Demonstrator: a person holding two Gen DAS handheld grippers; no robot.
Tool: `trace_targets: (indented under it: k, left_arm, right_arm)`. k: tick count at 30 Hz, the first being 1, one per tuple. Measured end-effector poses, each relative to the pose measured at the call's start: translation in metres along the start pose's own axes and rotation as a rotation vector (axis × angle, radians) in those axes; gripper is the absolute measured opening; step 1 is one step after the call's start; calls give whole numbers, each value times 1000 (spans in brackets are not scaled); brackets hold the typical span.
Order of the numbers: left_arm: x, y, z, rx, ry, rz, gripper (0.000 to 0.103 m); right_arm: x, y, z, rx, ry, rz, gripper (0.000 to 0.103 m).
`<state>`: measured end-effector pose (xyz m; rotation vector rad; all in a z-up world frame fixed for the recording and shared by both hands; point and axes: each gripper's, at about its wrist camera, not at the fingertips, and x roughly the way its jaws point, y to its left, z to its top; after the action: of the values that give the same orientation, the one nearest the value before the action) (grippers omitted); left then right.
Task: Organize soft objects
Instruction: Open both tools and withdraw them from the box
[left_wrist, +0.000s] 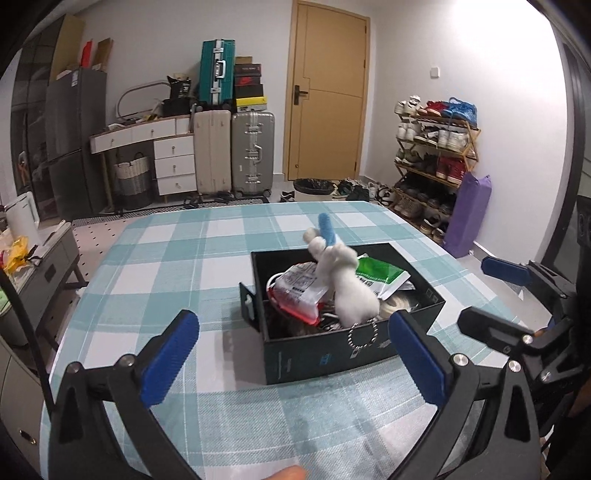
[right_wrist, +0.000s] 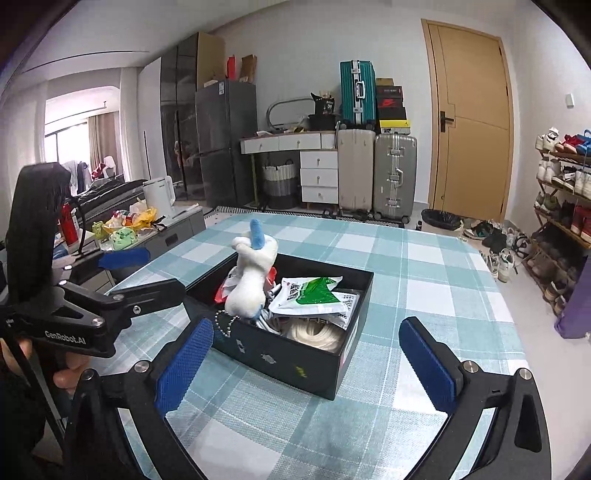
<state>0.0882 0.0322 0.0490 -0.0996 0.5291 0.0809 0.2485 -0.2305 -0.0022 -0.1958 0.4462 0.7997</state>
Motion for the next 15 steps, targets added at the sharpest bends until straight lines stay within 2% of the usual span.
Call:
trace_targets:
  k: [8, 15]
  left_arm:
    - [4, 15, -15, -66, -29, 6, 103]
    - [7, 12, -20, -34, -63, 35, 103]
  right_arm:
    - [-4, 8, -8, 0, -35, 14, 102]
    - [2, 8, -16, 3, -44, 16, 102]
